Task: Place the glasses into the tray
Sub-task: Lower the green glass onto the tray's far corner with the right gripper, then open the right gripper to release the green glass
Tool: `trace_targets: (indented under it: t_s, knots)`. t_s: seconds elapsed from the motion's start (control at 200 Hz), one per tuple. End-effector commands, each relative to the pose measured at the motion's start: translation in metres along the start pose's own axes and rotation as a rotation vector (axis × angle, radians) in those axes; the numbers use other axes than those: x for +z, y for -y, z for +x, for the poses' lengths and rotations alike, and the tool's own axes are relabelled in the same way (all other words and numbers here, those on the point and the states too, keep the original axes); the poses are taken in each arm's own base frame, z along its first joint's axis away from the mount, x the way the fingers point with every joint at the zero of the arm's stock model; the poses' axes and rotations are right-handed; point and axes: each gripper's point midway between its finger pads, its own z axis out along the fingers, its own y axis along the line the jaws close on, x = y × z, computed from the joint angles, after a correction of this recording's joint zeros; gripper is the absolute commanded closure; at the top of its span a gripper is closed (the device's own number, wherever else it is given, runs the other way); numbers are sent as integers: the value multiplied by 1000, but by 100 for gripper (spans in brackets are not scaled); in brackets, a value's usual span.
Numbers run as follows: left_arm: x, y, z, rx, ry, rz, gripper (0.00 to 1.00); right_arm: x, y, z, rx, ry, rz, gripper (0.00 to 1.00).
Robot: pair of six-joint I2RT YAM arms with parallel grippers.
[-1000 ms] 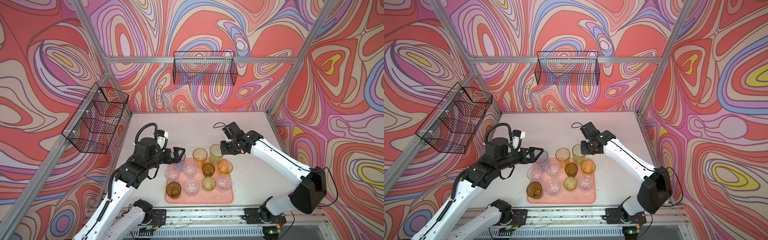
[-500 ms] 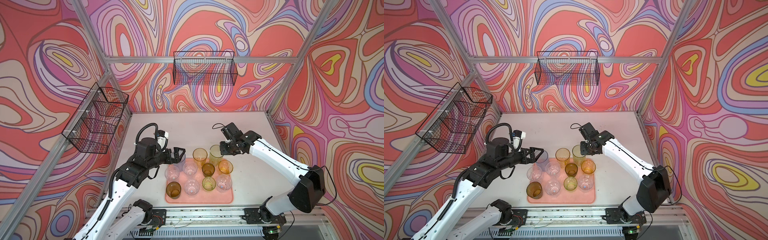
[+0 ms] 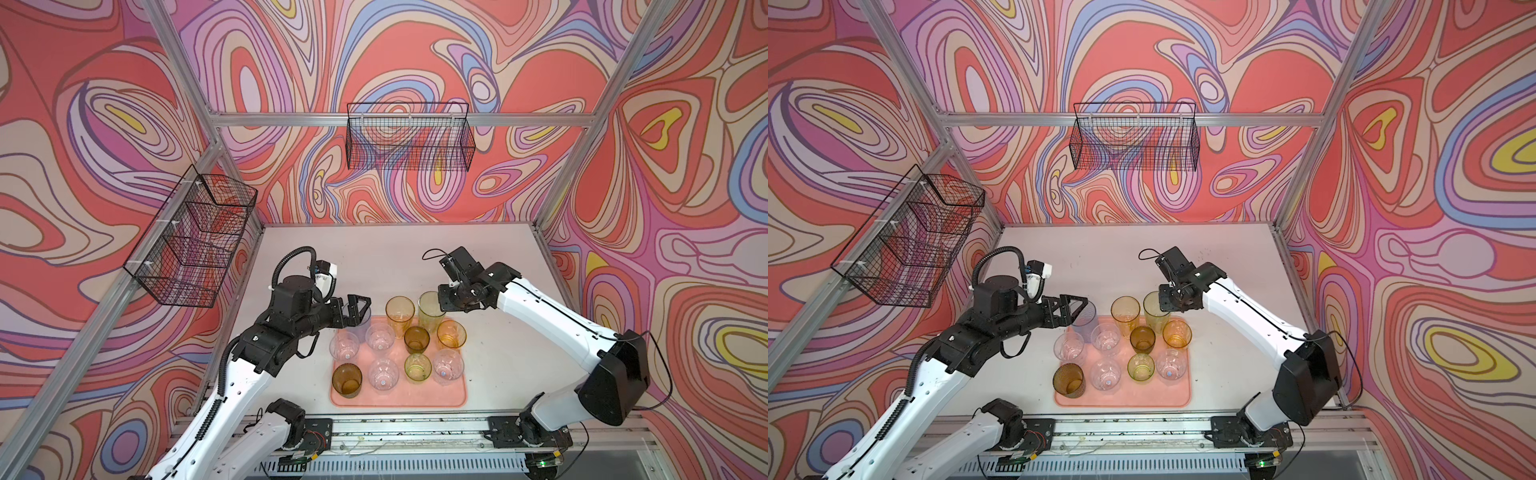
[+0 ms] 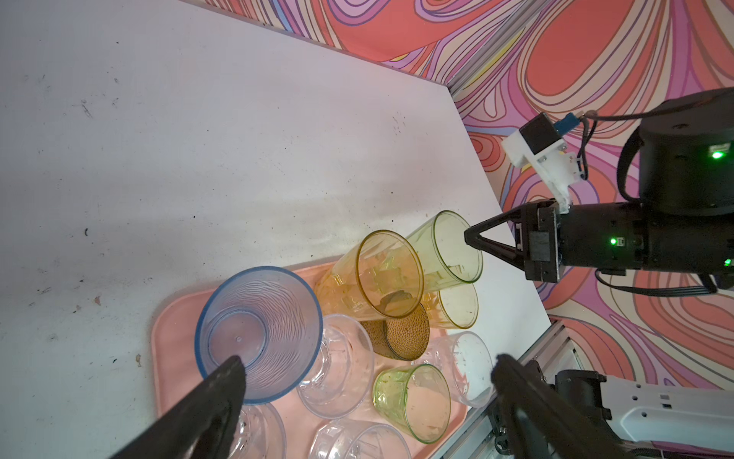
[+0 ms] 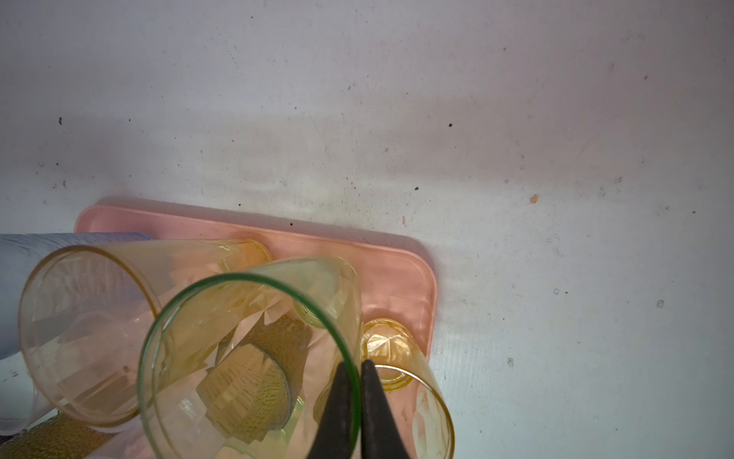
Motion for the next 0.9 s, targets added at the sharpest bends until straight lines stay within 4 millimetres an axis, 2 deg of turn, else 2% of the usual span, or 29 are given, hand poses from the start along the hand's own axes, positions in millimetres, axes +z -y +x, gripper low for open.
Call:
trace_targets:
  t_s: [0.0,0.416,0.896]
  knots:
    - [1,-1,0,8,5,4,0,6,2,6,-1,-18,23,100]
    - [2,-2,0,9,5,-1,0,2,2,8,-5,-15,34,100]
    - [5,-2,0,10,0,2,0,11,5,14,-3,-34,49,100]
